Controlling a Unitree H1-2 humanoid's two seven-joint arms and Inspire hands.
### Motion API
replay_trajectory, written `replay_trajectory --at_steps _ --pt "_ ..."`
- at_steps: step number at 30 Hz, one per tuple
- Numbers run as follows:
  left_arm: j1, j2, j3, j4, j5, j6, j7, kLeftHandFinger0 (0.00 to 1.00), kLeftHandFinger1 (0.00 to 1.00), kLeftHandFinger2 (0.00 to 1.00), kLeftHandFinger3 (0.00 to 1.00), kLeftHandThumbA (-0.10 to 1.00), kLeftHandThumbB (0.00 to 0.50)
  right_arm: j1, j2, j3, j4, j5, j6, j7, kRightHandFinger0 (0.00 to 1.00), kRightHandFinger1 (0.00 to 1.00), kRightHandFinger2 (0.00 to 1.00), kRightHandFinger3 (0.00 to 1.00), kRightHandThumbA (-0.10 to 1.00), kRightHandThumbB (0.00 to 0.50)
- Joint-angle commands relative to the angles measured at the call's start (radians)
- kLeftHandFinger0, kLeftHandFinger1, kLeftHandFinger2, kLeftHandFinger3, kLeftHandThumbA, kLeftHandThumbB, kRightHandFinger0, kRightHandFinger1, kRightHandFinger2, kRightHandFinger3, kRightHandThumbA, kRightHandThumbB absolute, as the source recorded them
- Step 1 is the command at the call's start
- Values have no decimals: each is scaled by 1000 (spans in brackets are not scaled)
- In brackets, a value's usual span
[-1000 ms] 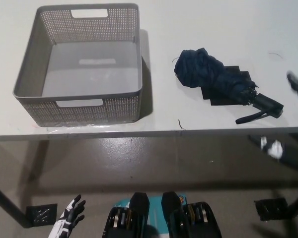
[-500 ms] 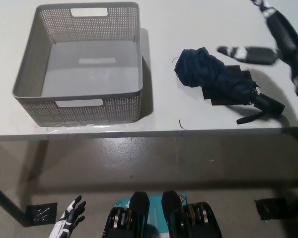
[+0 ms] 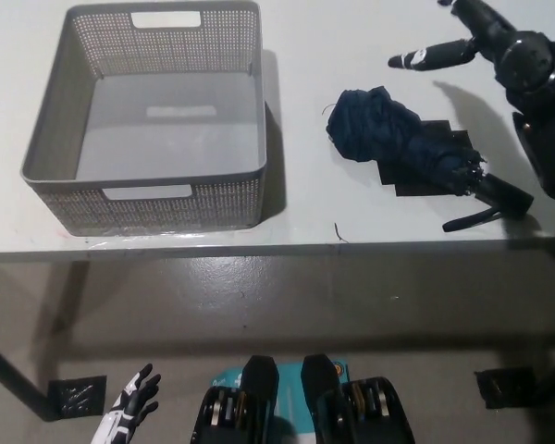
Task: Use the right hand to pick up a umbrella on the right side and place it into a container on the lft side
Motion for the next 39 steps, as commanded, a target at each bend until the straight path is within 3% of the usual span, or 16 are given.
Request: replay_trajectory --at_steps 1,5,20,21,32,39 --pt "-9 11 -8 -18 8 -41 -6 1000 1000 1000 1000 1000 151 -116 19 16 130 -15 -49 -50 1000 1000 1000 1000 1000 425" --pt "-11 13 -6 -26 11 -36 -4 1000 1000 1000 1000 1000 150 -153 35 45 246 -24 -77 -52 1000 1000 1000 1000 1000 499" --pt "-25 16 -14 -47 9 -23 -16 1000 1000 1000 1000 1000 152 -94 97 89 427 -19 -168 -123 1000 1000 1000 1000 1000 498" --pt "-26 18 -16 -49 9 -23 -18 1000 1000 1000 1000 1000 148 -81 101 83 436 -9 -172 -126 1000 1000 1000 1000 1000 481" --pt "-52 22 -23 -69 16 -1 -18 1000 1000 1000 1000 1000 147 16 118 114 484 -26 -183 -131 1000 1000 1000 1000 1000 500" --pt "-71 24 -20 -63 11 -9 -18 1000 1000 1000 1000 1000 140 73 125 154 493 -51 -190 -159 1000 1000 1000 1000 868 500"
